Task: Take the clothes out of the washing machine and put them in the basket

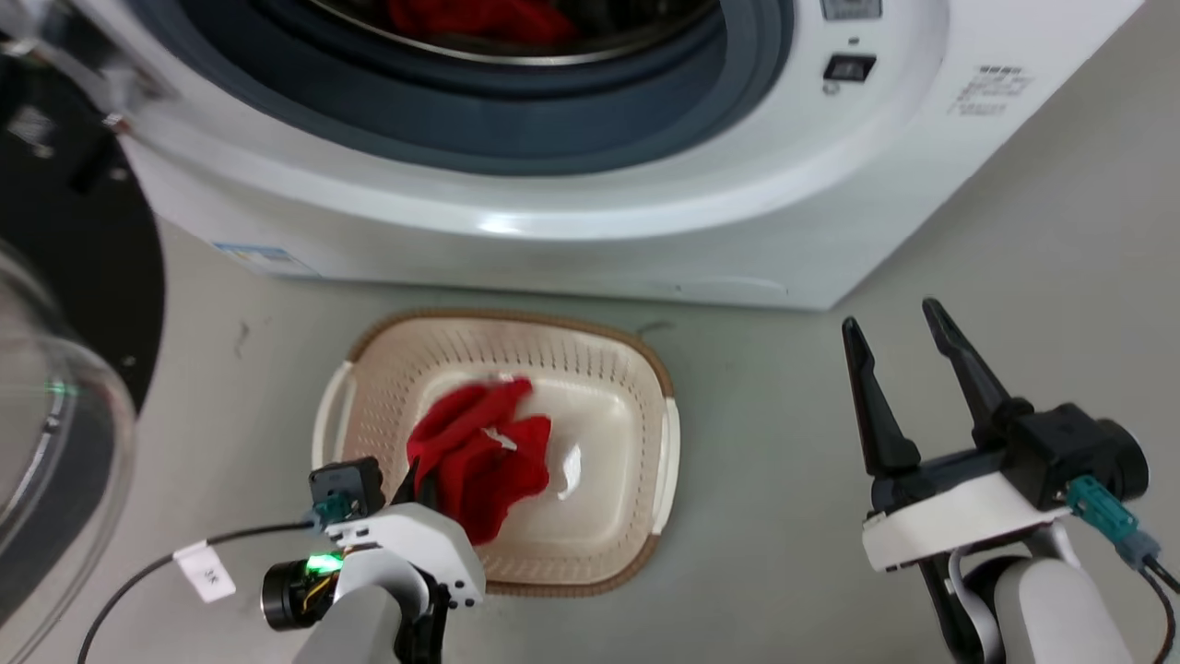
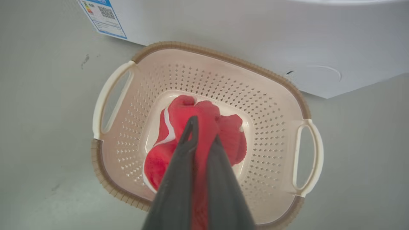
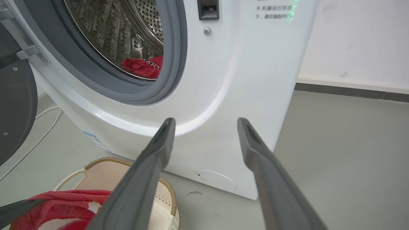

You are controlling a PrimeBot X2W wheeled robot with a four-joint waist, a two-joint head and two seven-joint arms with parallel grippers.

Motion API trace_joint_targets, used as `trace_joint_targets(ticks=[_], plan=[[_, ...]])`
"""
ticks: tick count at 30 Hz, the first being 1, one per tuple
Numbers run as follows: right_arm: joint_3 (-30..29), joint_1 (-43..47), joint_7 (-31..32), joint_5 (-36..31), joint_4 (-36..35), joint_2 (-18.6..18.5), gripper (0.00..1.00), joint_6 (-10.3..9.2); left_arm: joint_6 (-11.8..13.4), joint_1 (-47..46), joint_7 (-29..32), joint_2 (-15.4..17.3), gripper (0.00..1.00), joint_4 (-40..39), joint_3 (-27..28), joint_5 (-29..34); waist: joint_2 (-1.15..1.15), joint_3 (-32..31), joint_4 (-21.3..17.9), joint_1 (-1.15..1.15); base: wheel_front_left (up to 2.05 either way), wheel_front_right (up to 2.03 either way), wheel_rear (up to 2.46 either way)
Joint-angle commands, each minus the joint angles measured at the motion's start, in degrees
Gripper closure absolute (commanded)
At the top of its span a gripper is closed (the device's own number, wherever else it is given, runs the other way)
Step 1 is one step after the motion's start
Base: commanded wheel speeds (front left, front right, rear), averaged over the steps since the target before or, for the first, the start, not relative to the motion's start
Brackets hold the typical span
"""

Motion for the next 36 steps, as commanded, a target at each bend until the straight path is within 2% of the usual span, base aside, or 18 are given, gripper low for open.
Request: trace_joint_targets(ticks=[1,8,12,15,16,17,18,19,23,29,36], plan=[[0.29,-1.83,-0.66,-0.17,0.22,0.05,0.00,-0.02,-0.36,-3.28,-0.14,-0.03,1.00,3.78,-0.84,-0.89,0.00,6.26,-2.81,-0.01,0.00,0.00,0.00],[0.88,-5.14,-2.28,0.65,1.58,0.05,0.00,-0.02,-0.45,-11.38,0.92,-0.01,1.00,17.32,-1.75,-3.60,0.00,12.54,-5.47,-0.01,0.00,0.00,0.00],[1.19,-6.21,-2.93,0.82,2.18,0.06,0.00,-0.02,-1.15,-13.44,1.73,0.04,1.00,20.81,-1.88,-3.92,0.00,14.35,-6.18,-0.01,0.00,0.00,0.00],[1.18,-6.97,-3.49,1.06,2.93,0.06,0.00,-0.03,-2.83,-14.62,2.47,0.25,1.00,22.45,-2.29,-4.12,0.00,15.52,-6.58,-0.01,0.00,0.00,0.00],[1.13,-7.19,-3.66,1.08,3.19,0.05,0.00,-0.02,-3.07,-14.81,2.50,0.32,0.84,22.85,-2.03,-4.54,0.00,15.66,-6.60,-0.01,0.00,0.00,0.00],[1.08,-7.30,-3.79,1.12,3.45,0.06,0.00,-0.02,-3.27,-14.98,2.44,0.33,0.57,23.16,-1.78,-4.80,0.00,15.68,-6.60,-0.01,0.00,0.00,0.00],[1.07,-7.35,-3.93,1.16,3.76,0.06,0.00,-0.03,-3.45,-15.08,2.68,0.32,0.05,23.43,-1.86,-4.76,0.00,15.59,-6.61,-0.01,0.00,0.00,0.00],[0.97,-7.43,-4.07,1.13,4.19,0.06,0.00,-0.03,-3.70,-15.10,2.68,0.33,0.00,23.68,-1.99,-4.80,0.00,15.33,-6.53,-0.01,0.00,0.00,0.00],[0.54,-7.66,-4.56,0.64,5.64,0.06,0.00,-0.03,-3.83,-14.36,1.39,0.39,0.00,24.11,-2.36,-4.58,0.00,12.41,-5.95,-0.01,0.00,0.00,0.00],[0.06,-4.98,-5.04,0.59,7.50,0.05,0.00,-0.03,-4.28,-11.15,-0.15,0.48,0.00,21.70,-2.67,-3.53,0.00,4.03,-5.11,-0.01,0.00,0.00,0.00],[-1.42,-1.46,-4.70,1.08,8.51,0.06,0.00,-0.03,-3.13,-2.04,-0.12,1.24,0.00,7.21,-1.21,1.22,0.00,-5.61,-4.29,-0.01,0.00,0.00,0.00]])
